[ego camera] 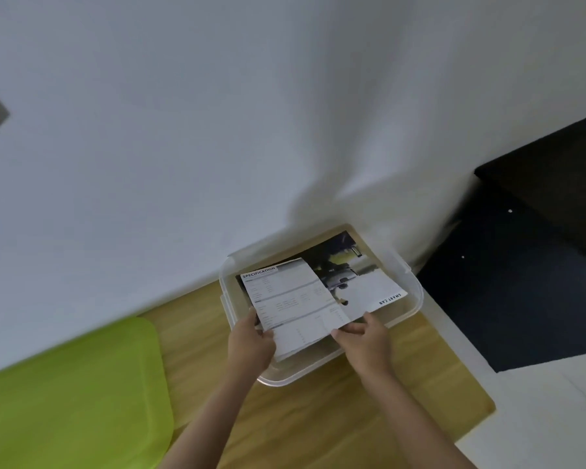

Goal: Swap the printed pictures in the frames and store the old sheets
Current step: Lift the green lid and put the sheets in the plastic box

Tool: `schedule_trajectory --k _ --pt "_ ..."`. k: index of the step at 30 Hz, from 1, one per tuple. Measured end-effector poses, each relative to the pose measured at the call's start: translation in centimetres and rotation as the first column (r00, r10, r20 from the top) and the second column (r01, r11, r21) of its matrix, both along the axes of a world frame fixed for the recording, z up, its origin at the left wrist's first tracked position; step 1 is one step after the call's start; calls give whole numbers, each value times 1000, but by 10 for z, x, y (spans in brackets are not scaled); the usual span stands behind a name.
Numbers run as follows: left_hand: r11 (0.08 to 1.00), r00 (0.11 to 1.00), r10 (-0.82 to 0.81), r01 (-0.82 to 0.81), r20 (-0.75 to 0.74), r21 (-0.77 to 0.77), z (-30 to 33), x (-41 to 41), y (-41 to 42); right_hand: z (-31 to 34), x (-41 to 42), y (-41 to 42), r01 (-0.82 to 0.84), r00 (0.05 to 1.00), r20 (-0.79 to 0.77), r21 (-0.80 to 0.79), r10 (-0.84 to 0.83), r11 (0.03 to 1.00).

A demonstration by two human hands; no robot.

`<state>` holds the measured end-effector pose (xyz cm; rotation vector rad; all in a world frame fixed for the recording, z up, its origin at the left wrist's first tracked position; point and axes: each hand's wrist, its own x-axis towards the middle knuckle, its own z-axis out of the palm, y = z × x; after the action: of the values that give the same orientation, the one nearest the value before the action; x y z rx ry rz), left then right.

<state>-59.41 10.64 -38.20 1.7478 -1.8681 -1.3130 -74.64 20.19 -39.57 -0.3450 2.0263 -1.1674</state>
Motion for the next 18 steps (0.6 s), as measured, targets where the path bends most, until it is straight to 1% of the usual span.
schedule_trajectory --k 4,6,8,10,13,15,18 --pt "1000 997 -11 11 71 9 -8 -2 -4 2 -8 -2 -118 993 13 86 117 989" --pt "999 995 -36 34 98 19 -9 -3 -4 5 -8 -4 -212 977 15 116 211 970" --pt "997 988 -70 64 140 47 -10 -4 -3 7 -6 -4 -278 960 -1 135 281 951" --pt "994 985 -90 79 150 81 -9 -3 -1 16 -3 -8 -310 948 -27 148 318 939" --pt "997 993 -65 59 97 58 -3 2 5 25 5 -13 -306 947 -53 150 317 940" --pt "1000 1000 -19 19 8 0 3 11 9 29 15 -15 -316 942 -80 121 327 941" --pt "992 990 75 -85 -117 -88 13 32 14 32 36 -15 -328 937 -103 61 332 943"
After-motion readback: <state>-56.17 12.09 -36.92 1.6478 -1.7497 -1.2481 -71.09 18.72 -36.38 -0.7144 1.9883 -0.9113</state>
